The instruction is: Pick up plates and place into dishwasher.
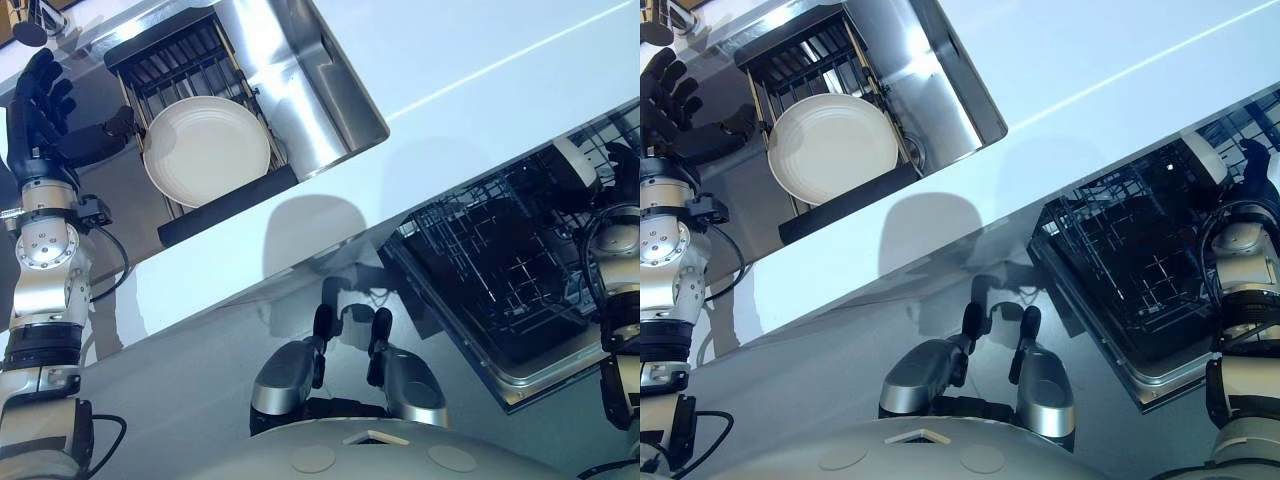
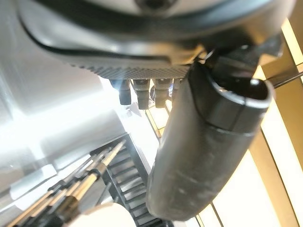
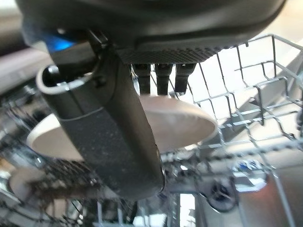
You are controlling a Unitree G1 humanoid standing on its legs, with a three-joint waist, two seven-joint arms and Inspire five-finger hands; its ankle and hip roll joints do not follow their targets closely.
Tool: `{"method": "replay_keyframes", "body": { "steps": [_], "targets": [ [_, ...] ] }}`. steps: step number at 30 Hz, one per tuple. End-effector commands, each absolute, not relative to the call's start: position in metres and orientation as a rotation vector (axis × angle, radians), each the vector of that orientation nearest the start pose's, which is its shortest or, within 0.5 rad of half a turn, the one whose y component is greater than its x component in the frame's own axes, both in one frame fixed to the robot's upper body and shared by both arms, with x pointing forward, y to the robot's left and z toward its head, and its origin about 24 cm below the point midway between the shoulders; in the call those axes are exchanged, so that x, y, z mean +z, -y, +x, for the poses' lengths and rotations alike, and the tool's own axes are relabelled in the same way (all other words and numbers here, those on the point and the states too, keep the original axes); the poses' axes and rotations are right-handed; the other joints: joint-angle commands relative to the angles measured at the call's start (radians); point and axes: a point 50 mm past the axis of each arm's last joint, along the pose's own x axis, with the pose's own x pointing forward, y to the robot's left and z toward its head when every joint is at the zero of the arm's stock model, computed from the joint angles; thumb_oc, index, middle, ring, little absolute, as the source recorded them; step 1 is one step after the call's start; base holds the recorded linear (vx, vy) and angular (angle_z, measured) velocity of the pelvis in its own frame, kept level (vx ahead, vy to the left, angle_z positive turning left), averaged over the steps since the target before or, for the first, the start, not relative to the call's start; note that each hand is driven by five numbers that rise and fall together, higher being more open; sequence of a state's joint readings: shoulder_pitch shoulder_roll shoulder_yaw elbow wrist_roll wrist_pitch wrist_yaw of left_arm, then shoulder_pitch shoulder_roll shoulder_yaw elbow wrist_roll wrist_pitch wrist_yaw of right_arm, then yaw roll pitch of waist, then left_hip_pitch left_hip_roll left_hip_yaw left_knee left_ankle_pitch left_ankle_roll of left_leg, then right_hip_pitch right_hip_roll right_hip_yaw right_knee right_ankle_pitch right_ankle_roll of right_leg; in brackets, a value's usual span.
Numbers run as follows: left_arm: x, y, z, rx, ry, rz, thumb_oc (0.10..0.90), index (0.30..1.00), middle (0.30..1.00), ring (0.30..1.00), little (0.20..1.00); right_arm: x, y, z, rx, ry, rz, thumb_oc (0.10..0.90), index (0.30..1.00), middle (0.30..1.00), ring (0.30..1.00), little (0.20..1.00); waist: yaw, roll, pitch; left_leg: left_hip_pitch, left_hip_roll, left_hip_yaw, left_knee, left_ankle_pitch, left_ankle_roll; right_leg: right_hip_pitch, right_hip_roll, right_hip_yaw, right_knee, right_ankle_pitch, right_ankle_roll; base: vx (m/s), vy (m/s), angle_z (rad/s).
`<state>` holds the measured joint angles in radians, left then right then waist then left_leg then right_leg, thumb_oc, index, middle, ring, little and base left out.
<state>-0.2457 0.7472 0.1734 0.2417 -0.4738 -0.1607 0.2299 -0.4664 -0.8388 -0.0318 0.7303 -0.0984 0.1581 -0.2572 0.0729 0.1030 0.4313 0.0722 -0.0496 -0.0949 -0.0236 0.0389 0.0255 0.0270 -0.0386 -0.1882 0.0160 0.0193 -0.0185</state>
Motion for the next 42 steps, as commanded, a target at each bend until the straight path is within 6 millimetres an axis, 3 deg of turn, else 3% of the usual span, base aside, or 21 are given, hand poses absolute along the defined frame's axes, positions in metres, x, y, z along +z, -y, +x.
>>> {"method": "replay_keyframes", "body": {
  "steps": [1,12,19,30,42],
  "targets": [
    [0.196,-0.344,0.262,0.478,0.532,0.249,0.800,0.900,0.900,0.900,0.900,0.130,0.395,0.284,-0.670,-0.199,-0.902,0.800,0.900,0.900,0.900,0.900,-0.012,-0.040,-0.244,-0.032,-0.027,0.040,0.030,-0.090,-0.023,-0.004,0.017,0.012,0.128,-0.189,0.036,0.03,0.082,-0.19],
    [0.182,-0.346,0.261,0.478,0.485,0.248,0.800,0.900,0.900,0.900,0.900,0.127,0.392,0.275,-0.634,-0.159,-0.897,0.800,0.900,0.900,0.900,0.900,-0.022,-0.048,-0.310,0.032,-0.020,0.066,-0.031,-0.094,-0.016,0.049,0.019,0.029,0.062,-0.169,0.061,0.02,0.051,-0.10],
    [0.174,-0.347,0.260,0.486,0.451,0.239,0.800,0.900,0.900,0.900,0.900,0.138,0.397,0.268,-0.744,-0.099,-0.977,0.800,0.900,0.900,0.900,0.900,-0.024,-0.052,-0.329,0.053,-0.020,0.087,-0.039,-0.106,-0.008,0.069,0.015,0.027,0.031,-0.158,0.074,0.02,0.025,-0.02],
    [0.168,-0.360,0.250,0.512,0.392,0.327,0.800,0.900,0.900,0.900,0.900,0.141,0.350,0.270,-0.413,0.145,-0.499,0.800,0.900,0.900,0.900,0.900,-0.052,-0.055,-0.345,0.050,-0.020,0.109,-0.032,-0.113,0.007,0.053,0.020,0.047,0.036,-0.153,0.075,-0.01,0.009,-0.08],
    [0.177,-0.379,0.251,0.519,0.268,0.540,0.800,0.900,0.900,0.900,0.900,0.140,0.315,0.259,-0.210,0.270,-0.324,0.800,0.900,0.900,0.900,0.900,-0.105,-0.038,-0.355,0.053,-0.023,0.143,-0.021,-0.123,0.017,0.041,0.031,0.093,0.038,-0.147,0.081,-0.02,0.026,-0.09]
  ]
}}
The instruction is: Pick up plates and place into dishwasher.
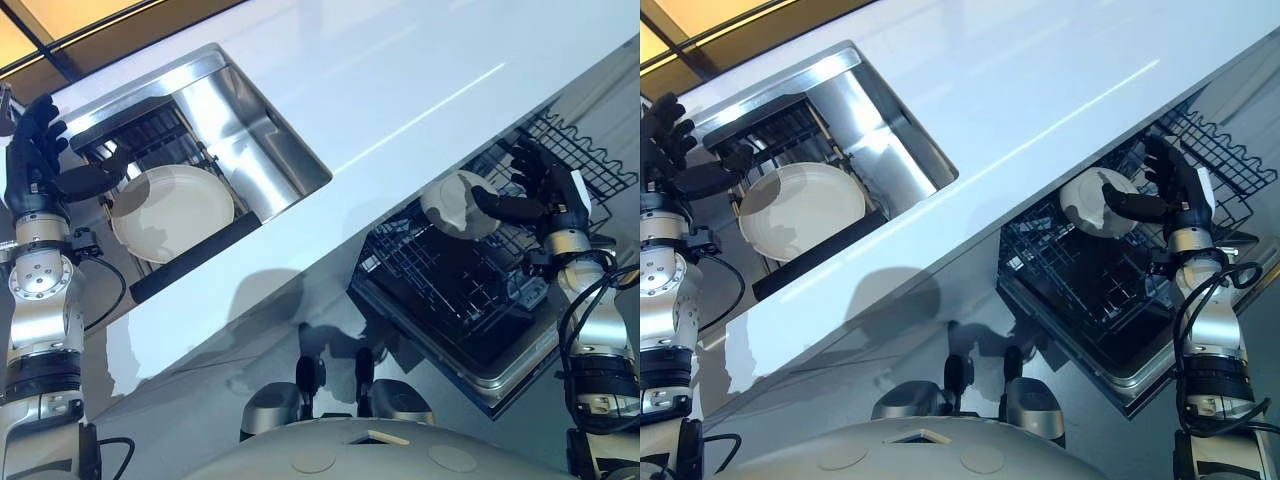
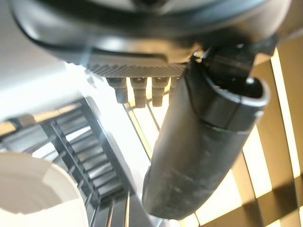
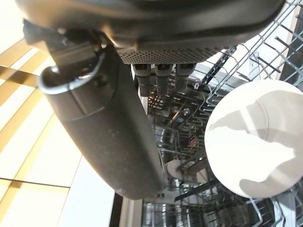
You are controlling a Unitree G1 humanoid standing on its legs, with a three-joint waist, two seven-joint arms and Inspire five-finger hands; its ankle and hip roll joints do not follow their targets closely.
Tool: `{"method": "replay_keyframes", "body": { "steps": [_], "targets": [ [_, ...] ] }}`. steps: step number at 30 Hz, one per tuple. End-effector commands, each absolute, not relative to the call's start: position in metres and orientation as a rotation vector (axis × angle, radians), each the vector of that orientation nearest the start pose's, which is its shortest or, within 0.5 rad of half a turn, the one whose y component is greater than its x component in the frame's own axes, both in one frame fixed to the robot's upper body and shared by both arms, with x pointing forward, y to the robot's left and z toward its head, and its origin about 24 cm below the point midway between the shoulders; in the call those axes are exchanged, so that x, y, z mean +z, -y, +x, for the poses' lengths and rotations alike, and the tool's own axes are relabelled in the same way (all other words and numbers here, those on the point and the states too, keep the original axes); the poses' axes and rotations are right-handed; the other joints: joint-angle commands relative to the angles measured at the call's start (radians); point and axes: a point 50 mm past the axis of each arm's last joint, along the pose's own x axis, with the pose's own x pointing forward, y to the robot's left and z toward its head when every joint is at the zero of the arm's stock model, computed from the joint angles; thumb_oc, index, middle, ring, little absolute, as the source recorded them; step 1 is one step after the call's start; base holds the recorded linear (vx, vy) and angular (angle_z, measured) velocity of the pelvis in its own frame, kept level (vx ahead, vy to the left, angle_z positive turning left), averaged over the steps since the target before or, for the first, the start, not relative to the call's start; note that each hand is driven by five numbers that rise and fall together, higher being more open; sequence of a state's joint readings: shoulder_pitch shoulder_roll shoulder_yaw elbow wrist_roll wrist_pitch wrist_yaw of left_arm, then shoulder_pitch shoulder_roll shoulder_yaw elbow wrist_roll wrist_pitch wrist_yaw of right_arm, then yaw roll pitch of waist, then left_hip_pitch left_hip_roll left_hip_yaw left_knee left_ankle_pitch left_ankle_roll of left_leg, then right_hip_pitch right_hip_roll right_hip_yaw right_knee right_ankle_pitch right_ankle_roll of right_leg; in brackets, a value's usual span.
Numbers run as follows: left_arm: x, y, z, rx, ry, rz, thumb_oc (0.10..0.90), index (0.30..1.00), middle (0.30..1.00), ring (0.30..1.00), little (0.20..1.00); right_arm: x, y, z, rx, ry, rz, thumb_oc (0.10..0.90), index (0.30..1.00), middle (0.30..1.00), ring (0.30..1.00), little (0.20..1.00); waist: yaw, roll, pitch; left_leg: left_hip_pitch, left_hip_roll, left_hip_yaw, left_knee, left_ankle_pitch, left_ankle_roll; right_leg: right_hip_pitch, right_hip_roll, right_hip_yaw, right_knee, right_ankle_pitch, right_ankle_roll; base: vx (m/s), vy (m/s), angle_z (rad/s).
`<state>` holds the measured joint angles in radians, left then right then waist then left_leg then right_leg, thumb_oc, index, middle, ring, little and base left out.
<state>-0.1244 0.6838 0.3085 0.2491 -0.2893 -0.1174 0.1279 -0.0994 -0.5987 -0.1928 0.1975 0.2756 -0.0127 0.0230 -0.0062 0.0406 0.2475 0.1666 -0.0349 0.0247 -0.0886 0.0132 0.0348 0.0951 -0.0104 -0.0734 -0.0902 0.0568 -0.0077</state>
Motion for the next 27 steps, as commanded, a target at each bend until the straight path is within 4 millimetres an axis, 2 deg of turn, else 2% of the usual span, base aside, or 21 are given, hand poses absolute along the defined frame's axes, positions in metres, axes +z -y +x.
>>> {"method": "replay_keyframes", "body": {
  "steps": [1,12,19,24,27],
  "targets": [
    [0.177,-0.380,0.251,0.516,0.256,0.550,0.800,0.900,0.900,0.900,0.900,0.140,0.314,0.259,-0.201,0.271,-0.317,0.800,0.900,0.900,0.900,0.900,-0.030,0.026,-0.172,-0.041,-0.039,0.026,0.045,-0.098,0.009,-0.028,0.002,-0.020,0.143,-0.184,0.071,0.00,0.034,-0.14],
    [0.172,-0.396,0.255,0.496,0.059,0.737,0.800,0.900,0.900,0.900,0.900,0.127,0.289,0.256,-0.032,0.243,-0.226,0.800,0.900,0.900,0.900,0.900,-0.060,0.041,-0.167,-0.036,-0.050,0.048,0.059,-0.117,0.023,-0.034,-0.005,0.007,0.149,-0.182,0.086,0.01,0.059,-0.10],
    [0.167,-0.420,0.253,0.490,-0.189,0.892,0.800,0.900,0.900,0.900,0.900,0.116,0.272,0.258,0.088,0.167,-0.198,0.800,0.900,0.900,0.900,0.900,-0.071,0.051,-0.157,-0.050,-0.062,0.061,0.082,-0.128,0.039,-0.058,-0.015,0.030,0.161,-0.170,0.099,0.00,0.084,-0.08],
    [0.164,-0.436,0.244,0.449,-0.381,0.936,0.800,0.900,0.900,0.900,0.900,0.110,0.271,0.258,0.097,0.133,-0.193,0.800,0.900,0.900,0.900,0.900,-0.075,0.055,-0.144,-0.061,-0.068,0.072,0.089,-0.129,0.047,-0.076,-0.020,0.040,0.170,-0.158,0.109,-0.02,0.061,-0.11],
    [0.157,-0.440,0.239,0.379,-0.468,0.904,0.800,0.900,0.900,0.900,0.900,0.107,0.272,0.256,0.095,0.124,-0.188,0.800,0.900,0.900,0.900,0.900,-0.078,0.057,-0.136,-0.065,-0.071,0.077,0.083,-0.125,0.049,-0.090,-0.020,0.046,0.177,-0.151,0.118,-0.03,0.038,-0.09]
  ]
}}
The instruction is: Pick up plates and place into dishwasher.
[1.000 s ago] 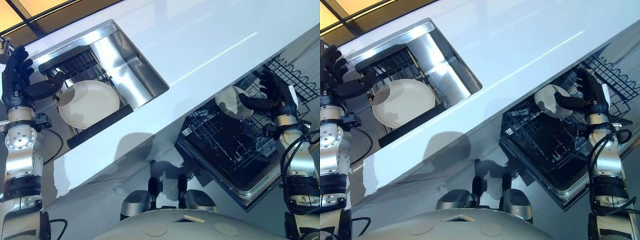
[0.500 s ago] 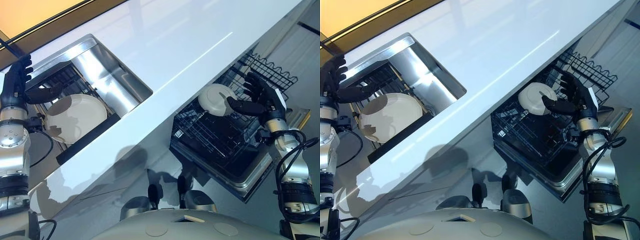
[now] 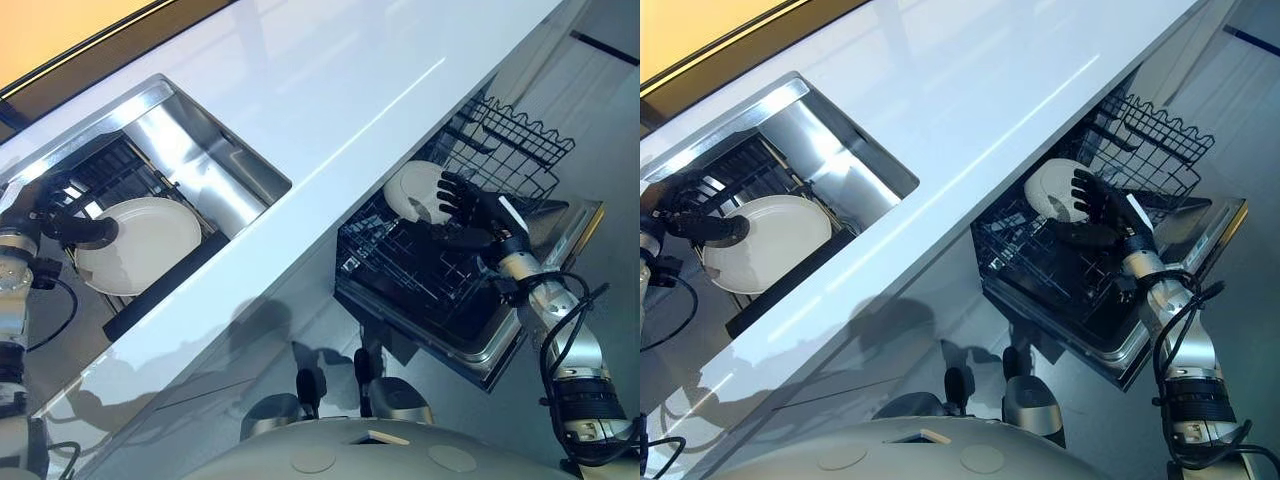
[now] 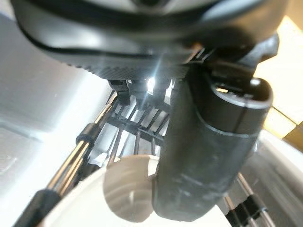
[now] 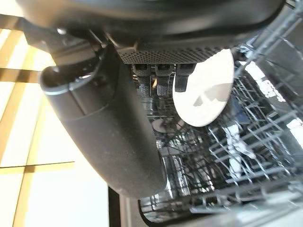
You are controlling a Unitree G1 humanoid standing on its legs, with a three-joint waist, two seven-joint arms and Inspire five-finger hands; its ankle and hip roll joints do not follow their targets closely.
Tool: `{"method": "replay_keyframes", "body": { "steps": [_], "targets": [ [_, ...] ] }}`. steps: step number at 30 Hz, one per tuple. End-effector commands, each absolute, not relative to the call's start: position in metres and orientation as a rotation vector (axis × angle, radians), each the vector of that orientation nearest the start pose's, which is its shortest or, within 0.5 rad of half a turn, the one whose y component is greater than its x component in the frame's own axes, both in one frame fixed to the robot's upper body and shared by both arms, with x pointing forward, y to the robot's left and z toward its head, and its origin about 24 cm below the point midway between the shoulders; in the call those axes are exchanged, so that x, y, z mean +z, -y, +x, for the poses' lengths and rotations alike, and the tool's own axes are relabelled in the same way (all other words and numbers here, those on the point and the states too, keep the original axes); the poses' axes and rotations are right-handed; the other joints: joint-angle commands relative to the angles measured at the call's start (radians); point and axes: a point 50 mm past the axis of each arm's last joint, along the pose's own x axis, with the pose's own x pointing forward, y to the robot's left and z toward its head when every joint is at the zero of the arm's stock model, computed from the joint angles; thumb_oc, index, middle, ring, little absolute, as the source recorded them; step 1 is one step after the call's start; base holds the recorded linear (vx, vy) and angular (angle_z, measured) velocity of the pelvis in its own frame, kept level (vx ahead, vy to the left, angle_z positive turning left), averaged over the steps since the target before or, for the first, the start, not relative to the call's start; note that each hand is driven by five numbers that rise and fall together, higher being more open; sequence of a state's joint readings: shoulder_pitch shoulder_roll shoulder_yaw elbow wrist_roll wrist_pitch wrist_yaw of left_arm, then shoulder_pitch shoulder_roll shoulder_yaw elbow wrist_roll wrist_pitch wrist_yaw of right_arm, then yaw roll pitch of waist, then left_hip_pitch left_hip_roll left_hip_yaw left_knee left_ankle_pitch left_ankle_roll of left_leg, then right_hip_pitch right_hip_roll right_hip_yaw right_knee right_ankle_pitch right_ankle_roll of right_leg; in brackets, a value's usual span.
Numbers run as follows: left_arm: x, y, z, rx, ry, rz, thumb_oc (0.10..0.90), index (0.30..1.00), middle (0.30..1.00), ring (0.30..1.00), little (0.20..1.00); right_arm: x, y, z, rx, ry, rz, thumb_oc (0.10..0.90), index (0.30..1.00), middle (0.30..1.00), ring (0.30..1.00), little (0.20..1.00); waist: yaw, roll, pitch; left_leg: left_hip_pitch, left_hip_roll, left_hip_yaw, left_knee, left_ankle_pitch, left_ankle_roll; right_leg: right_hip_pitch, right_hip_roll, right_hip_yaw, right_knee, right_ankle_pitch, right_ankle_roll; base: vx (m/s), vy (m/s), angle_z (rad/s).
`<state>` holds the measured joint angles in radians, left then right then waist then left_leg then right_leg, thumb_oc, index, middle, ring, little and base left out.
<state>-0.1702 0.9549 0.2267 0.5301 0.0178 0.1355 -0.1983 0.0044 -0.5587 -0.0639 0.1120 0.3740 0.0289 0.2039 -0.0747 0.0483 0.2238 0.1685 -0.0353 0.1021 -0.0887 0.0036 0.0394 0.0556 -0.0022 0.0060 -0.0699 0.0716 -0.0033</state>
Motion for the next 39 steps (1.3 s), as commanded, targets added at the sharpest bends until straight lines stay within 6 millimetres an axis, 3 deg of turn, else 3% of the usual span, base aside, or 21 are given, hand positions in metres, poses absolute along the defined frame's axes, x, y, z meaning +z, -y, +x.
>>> {"method": "replay_keyframes", "body": {
  "steps": [1,7,13,18,19,22,23,24,26,30,39],
  "targets": [
    [0.153,-0.441,0.238,0.349,-0.498,0.891,0.800,0.900,0.900,0.900,0.900,0.107,0.273,0.255,0.092,0.121,-0.189,0.800,0.900,0.900,0.900,0.900,-0.010,0.050,-0.110,-0.068,-0.072,0.001,0.080,-0.113,0.046,-0.056,-0.028,-0.032,0.159,-0.164,0.116,-0.03,0.032,-0.11],
    [0.138,-0.431,0.236,0.148,-0.582,0.780,0.800,0.900,0.900,0.900,0.900,0.104,0.276,0.252,0.081,0.103,-0.189,0.800,0.900,0.900,0.900,0.900,-0.009,0.050,-0.099,-0.080,-0.074,0.003,0.075,-0.105,0.047,-0.075,-0.029,-0.028,0.167,-0.156,0.126,-0.03,0.004,-0.10],
    [0.128,-0.399,0.245,-0.095,-0.526,0.604,0.800,0.900,0.900,0.900,0.900,0.097,0.277,0.252,0.071,0.076,-0.171,0.800,0.900,0.900,0.900,0.900,0.005,0.048,-0.093,-0.085,-0.072,-0.004,0.076,-0.101,0.045,-0.075,-0.026,-0.038,0.164,-0.155,0.124,-0.03,-0.044,-0.02],
    [0.127,-0.370,0.252,-0.245,-0.449,0.564,0.800,0.900,0.900,0.900,0.900,0.093,0.276,0.252,0.056,0.056,-0.156,0.800,0.900,0.900,0.900,0.900,0.016,0.046,-0.092,-0.085,-0.071,-0.017,0.076,-0.097,0.041,-0.064,-0.023,-0.050,0.155,-0.156,0.118,-0.01,-0.075,0.03],
    [0.127,-0.363,0.254,-0.272,-0.428,0.555,0.756,0.862,0.862,0.862,0.856,0.092,0.276,0.252,0.055,0.053,-0.150,0.800,0.900,0.900,0.900,0.900,0.019,0.045,-0.093,-0.085,-0.072,-0.020,0.077,-0.097,0.041,-0.061,-0.022,-0.054,0.152,-0.156,0.115,0.00,-0.066,0.04],
    [0.130,-0.349,0.256,-0.333,-0.372,0.537,0.451,0.601,0.601,0.601,0.551,0.088,0.275,0.252,0.049,0.041,-0.138,0.800,0.900,0.900,0.900,0.900,0.025,0.044,-0.095,-0.084,-0.070,-0.024,0.079,-0.097,0.037,-0.051,-0.020,-0.063,0.144,-0.158,0.110,0.00,-0.088,0.05],
    [0.131,-0.342,0.257,-0.357,-0.340,0.530,0.410,0.566,0.566,0.566,0.510,0.087,0.273,0.253,0.049,0.035,-0.132,0.800,0.900,0.900,0.900,0.900,0.028,0.043,-0.096,-0.082,-0.069,-0.026,0.079,-0.097,0.035,-0.046,-0.018,-0.068,0.140,-0.159,0.108,0.00,-0.122,0.11],
    [0.134,-0.335,0.258,-0.376,-0.296,0.519,0.199,0.385,0.385,0.385,0.299,0.085,0.272,0.253,0.050,0.030,-0.129,0.800,0.900,0.900,0.900,0.900,0.031,0.042,-0.098,-0.080,-0.067,-0.029,0.078,-0.096,0.032,-0.040,-0.016,-0.073,0.134,-0.161,0.104,0.00,-0.122,0.18],
    [0.139,-0.327,0.260,-0.378,-0.225,0.491,0.100,0.300,0.300,0.300,0.200,0.083,0.269,0.253,0.056,0.023,-0.120,0.800,0.900,0.900,0.900,0.900,0.034,0.039,-0.103,-0.076,-0.064,-0.032,0.076,-0.094,0.029,-0.032,-0.013,-0.076,0.129,-0.163,0.100,0.01,-0.111,0.17],
    [0.157,-0.315,0.263,-0.327,-0.036,0.469,0.100,0.300,0.300,0.300,0.200,0.078,0.266,0.253,0.060,0.017,-0.098,0.800,0.900,0.900,0.900,0.900,0.043,0.031,-0.116,-0.070,-0.058,-0.043,0.070,-0.089,0.020,-0.016,-0.006,-0.087,0.117,-0.168,0.091,0.02,-0.103,0.11],
    [0.205,-0.317,0.262,-0.083,0.350,0.461,0.100,0.300,0.300,0.300,0.200,0.076,0.262,0.253,0.047,0.056,-0.077,0.800,0.900,0.900,0.900,0.900,0.050,0.025,-0.148,-0.063,-0.035,-0.067,0.012,-0.046,-0.006,-0.004,0.013,-0.110,0.106,-0.177,0.069,0.01,-0.064,0.02]
  ]
}}
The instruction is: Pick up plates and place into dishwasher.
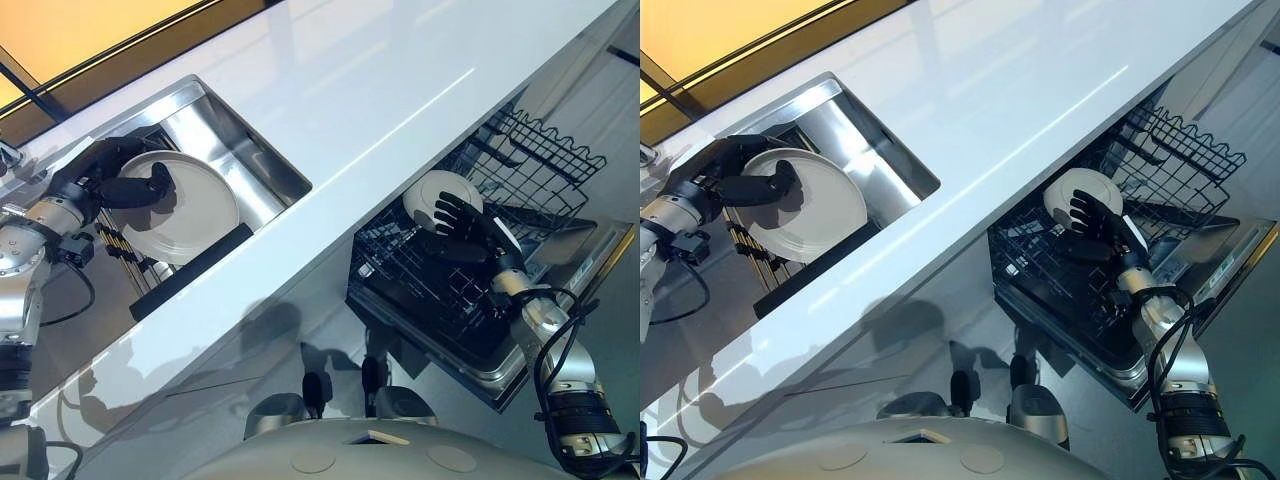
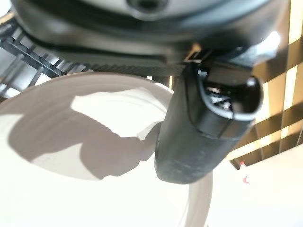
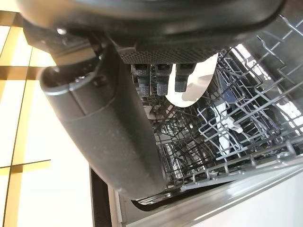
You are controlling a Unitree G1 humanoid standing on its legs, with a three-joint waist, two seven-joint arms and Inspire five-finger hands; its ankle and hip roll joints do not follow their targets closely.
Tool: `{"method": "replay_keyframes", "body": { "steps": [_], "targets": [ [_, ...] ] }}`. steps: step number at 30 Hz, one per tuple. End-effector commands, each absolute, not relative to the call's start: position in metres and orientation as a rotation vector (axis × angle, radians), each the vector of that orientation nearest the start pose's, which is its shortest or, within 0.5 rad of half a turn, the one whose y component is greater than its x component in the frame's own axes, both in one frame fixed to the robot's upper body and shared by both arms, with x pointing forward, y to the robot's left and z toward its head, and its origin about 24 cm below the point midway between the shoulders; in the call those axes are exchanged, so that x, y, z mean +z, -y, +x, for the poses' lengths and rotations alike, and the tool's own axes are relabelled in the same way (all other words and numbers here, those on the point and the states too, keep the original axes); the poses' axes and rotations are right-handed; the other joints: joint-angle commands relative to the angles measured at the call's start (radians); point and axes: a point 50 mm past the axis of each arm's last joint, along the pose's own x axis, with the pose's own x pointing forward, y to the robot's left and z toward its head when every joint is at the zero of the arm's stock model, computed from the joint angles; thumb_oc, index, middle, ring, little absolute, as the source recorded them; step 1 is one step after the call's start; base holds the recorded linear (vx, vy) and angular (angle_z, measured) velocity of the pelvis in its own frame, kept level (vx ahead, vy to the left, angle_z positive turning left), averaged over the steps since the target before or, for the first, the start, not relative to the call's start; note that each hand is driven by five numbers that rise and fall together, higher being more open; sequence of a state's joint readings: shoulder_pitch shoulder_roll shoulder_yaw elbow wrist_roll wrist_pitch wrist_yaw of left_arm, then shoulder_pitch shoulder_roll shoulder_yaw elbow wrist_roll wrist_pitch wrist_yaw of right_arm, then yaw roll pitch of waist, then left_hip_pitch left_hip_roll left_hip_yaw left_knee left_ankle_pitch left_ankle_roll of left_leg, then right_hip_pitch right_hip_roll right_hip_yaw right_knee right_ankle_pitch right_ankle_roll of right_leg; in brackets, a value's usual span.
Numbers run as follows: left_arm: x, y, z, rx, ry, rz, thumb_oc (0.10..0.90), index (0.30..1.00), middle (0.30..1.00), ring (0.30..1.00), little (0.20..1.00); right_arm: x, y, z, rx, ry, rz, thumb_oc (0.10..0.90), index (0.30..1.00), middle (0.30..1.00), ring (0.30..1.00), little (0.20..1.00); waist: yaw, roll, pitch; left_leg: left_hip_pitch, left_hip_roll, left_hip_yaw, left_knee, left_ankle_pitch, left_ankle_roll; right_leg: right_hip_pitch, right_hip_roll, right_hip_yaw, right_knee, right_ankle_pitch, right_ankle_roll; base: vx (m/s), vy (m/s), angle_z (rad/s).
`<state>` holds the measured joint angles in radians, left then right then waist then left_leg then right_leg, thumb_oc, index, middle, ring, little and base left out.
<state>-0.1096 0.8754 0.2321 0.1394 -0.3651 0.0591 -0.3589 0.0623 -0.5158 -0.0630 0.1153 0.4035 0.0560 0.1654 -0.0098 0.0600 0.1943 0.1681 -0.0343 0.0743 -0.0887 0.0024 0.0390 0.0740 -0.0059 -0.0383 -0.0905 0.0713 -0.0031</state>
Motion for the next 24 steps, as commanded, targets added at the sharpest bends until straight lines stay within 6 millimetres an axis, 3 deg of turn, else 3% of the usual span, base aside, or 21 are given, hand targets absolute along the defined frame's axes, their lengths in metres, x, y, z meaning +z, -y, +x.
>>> {"method": "replay_keyframes", "body": {
  "steps": [1,7,8,14,17,20,24],
  "targets": [
    [0.210,-0.317,0.261,-0.042,0.377,0.479,0.100,0.300,0.300,0.300,0.200,0.077,0.262,0.253,0.042,0.067,-0.074,0.800,0.900,0.900,0.900,0.900,-0.015,0.013,-0.120,-0.063,-0.034,-0.040,0.013,-0.045,-0.008,-0.022,0.017,-0.066,0.127,-0.179,0.066,0.02,-0.046,0.01],
    [0.238,-0.329,0.248,0.204,0.584,0.553,0.100,0.300,0.300,0.300,0.200,0.111,0.262,0.255,0.018,0.245,-0.075,0.800,0.900,0.900,0.900,0.900,-0.016,0.016,-0.129,-0.059,-0.024,-0.041,0.015,-0.046,-0.013,-0.016,0.023,-0.073,0.139,-0.197,0.054,0.00,-0.012,0.00],
    [0.245,-0.327,0.246,0.266,0.644,0.593,0.100,0.300,0.300,0.300,0.200,0.127,0.260,0.256,-0.006,0.331,-0.083,0.800,0.900,0.900,0.900,0.900,-0.016,0.017,-0.131,-0.058,-0.022,-0.042,0.016,-0.047,-0.013,-0.015,0.025,-0.073,0.145,-0.203,0.048,0.00,0.000,0.00],
    [0.265,-0.307,0.239,0.459,0.879,0.845,0.100,0.300,0.300,0.300,0.200,0.179,0.247,0.250,-0.057,0.634,-0.207,0.800,0.900,0.900,0.900,0.900,-0.016,0.020,-0.139,-0.050,-0.019,-0.047,0.011,-0.051,-0.012,-0.006,0.029,-0.075,0.154,-0.215,0.037,0.00,0.000,0.00],
    [0.275,-0.300,0.231,0.565,1.000,1.012,0.100,0.300,0.300,0.300,0.200,0.192,0.246,0.246,-0.059,0.685,-0.271,0.800,0.900,0.900,0.900,0.900,-0.020,0.017,-0.148,-0.048,-0.018,-0.047,0.008,-0.051,-0.014,-0.004,0.031,-0.071,0.157,-0.218,0.036,0.00,0.006,0.05],
    [0.277,-0.288,0.222,0.556,1.100,1.012,0.100,0.300,0.300,0.300,0.200,0.201,0.249,0.240,-0.137,0.725,-0.405,0.800,0.900,0.900,0.900,0.900,-0.024,0.012,-0.157,-0.045,-0.016,-0.046,0.005,-0.051,-0.015,-0.003,0.036,-0.064,0.160,-0.219,0.036,0.00,0.001,0.03],
    [0.276,-0.278,0.218,0.559,1.168,0.971,0.100,0.300,0.300,0.300,0.200,0.211,0.248,0.237,-0.128,0.768,-0.385,0.800,0.900,0.900,0.900,0.900,-0.027,0.008,-0.161,-0.043,-0.014,-0.045,0.005,-0.053,-0.015,-0.003,0.039,-0.059,0.160,-0.218,0.036,0.00,-0.001,0.01]
  ]
}}
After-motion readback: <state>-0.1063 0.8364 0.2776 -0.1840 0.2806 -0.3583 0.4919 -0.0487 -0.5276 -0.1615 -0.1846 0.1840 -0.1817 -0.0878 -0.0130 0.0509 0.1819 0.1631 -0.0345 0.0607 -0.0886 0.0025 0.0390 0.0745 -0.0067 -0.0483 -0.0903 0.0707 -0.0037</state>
